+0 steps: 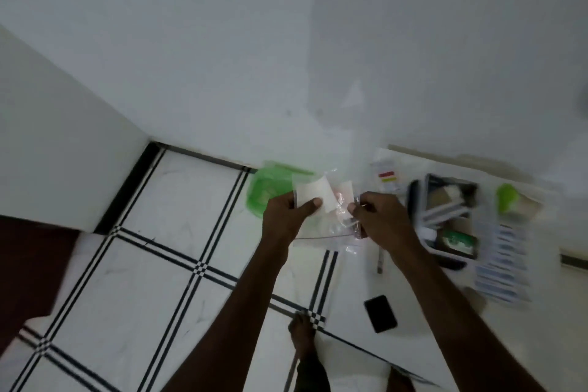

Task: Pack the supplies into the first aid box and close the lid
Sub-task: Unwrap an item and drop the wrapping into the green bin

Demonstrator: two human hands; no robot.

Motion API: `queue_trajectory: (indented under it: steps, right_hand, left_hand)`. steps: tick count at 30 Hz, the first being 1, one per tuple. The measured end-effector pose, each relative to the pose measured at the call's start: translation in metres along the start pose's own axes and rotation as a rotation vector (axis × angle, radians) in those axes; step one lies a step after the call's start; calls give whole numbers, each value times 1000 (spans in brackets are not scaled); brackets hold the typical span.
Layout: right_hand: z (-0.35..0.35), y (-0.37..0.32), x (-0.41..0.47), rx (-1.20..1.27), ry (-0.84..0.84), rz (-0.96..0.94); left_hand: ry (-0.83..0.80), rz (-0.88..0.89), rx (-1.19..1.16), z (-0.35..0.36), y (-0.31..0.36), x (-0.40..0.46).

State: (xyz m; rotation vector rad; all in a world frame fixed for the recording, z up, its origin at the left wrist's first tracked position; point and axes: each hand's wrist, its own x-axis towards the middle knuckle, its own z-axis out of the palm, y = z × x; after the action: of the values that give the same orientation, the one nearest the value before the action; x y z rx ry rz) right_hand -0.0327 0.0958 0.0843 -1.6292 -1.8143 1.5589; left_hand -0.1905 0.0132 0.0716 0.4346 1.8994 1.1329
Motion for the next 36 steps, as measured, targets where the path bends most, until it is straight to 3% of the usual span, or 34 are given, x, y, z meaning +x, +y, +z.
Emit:
queue_trajectory:
  steps: [5, 10, 16, 22, 28, 36]
  right_hand:
    - [140, 0, 84, -24, -146, 141]
    - [245, 58, 195, -35, -151, 303]
    - [324, 144, 310, -16, -34, 466]
    - [362, 167, 332, 8, -11, 543]
    - [347, 146, 297, 125, -28, 523]
    - [220, 14, 191, 382, 55, 243]
  left_hand:
    - [124, -88, 87, -89, -61, 96]
    - [152, -153, 128, -131, -137, 205]
    - [140, -258, 91, -130, -232, 328]
    - [81, -359, -30, -110, -291, 376]
    - [59, -351, -139, -104, -259, 320]
    - [42, -132, -373, -79, -105, 211]
